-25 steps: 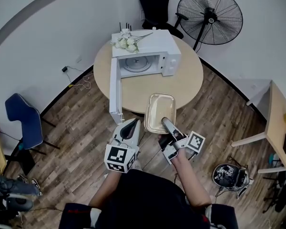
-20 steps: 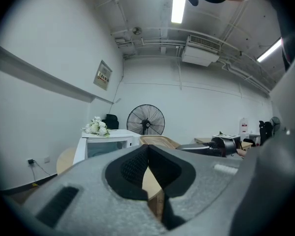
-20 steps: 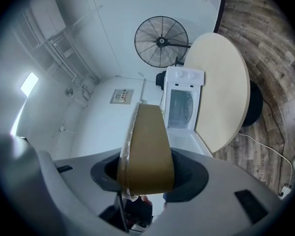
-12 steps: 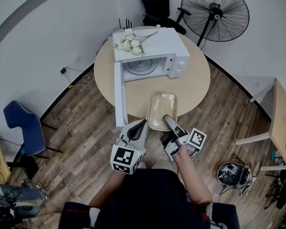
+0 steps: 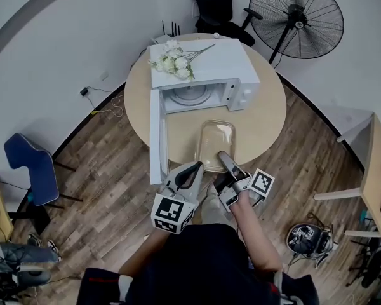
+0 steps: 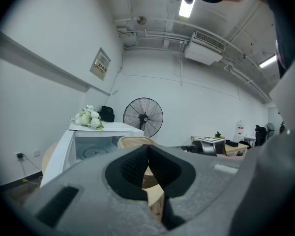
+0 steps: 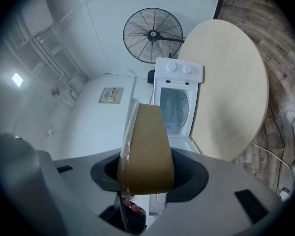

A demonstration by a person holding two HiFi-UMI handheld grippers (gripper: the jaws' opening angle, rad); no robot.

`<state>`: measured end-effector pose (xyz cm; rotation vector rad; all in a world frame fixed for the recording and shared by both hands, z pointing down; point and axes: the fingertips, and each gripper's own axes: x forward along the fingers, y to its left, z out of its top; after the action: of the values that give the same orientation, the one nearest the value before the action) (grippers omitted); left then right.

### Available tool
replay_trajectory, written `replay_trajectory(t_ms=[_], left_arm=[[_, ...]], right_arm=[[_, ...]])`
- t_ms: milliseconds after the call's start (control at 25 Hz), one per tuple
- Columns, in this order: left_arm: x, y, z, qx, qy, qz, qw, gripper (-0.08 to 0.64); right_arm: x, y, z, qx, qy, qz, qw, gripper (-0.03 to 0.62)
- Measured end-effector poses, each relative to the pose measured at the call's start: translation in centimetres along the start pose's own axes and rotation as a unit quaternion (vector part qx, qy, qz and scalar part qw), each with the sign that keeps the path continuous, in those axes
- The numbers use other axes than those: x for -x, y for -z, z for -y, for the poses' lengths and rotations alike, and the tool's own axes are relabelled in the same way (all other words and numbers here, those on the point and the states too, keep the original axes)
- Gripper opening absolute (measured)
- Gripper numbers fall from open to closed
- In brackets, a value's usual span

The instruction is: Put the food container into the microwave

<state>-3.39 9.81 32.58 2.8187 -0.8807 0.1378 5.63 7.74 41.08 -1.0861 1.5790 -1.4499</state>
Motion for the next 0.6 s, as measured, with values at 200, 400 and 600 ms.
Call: replay_trajectory(t_ms=[200, 400, 600], left_arm=[[-3.6, 0.0, -2.0, 0.002, -0.023, -0.013, 0.9996, 0.017], [-6.6, 0.0, -4.1, 0.013, -0.060, -0.022, 0.9979, 0.017], [-9.3, -0.2, -6.2, 0.014, -0.099, -0.032, 0.9945, 0.017]], right_arm=[[-3.1, -2.5, 1.0, -0.004, 0.006, -0.031, 0.999, 0.196], [-6.0, -5.2, 2.2, -0.017, 0.011, -0.060, 0.998, 0.196], [-8.3, -7.5, 3.0, -0.019, 0.018, -0.091, 0.995, 0.196]])
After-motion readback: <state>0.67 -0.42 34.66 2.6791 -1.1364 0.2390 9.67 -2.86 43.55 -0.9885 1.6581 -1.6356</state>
